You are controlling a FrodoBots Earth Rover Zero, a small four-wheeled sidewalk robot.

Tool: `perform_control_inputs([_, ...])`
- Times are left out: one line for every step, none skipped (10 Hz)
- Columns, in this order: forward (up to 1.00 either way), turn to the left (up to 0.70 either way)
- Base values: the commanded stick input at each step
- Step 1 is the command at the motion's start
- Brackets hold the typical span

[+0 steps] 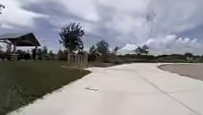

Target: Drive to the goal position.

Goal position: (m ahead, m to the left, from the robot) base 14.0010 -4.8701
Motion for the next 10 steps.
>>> perform_control_inputs([0.85, -0.34])
perform_control_inputs([0.85, -0.16])
perform_control_inputs([0.85, 0.00])
perform_control_inputs([0.85, 0.00])
perform_control_inputs([0.85, 0.00])
perform_control_inputs([0.85, 0.00])
perform_control_inputs([0.85, 0.00])
perform_control_inputs([0.85, 0.00])
perform_control_inputs([0.85, 0.00])
perform_control_inputs([0.85, 0.00])
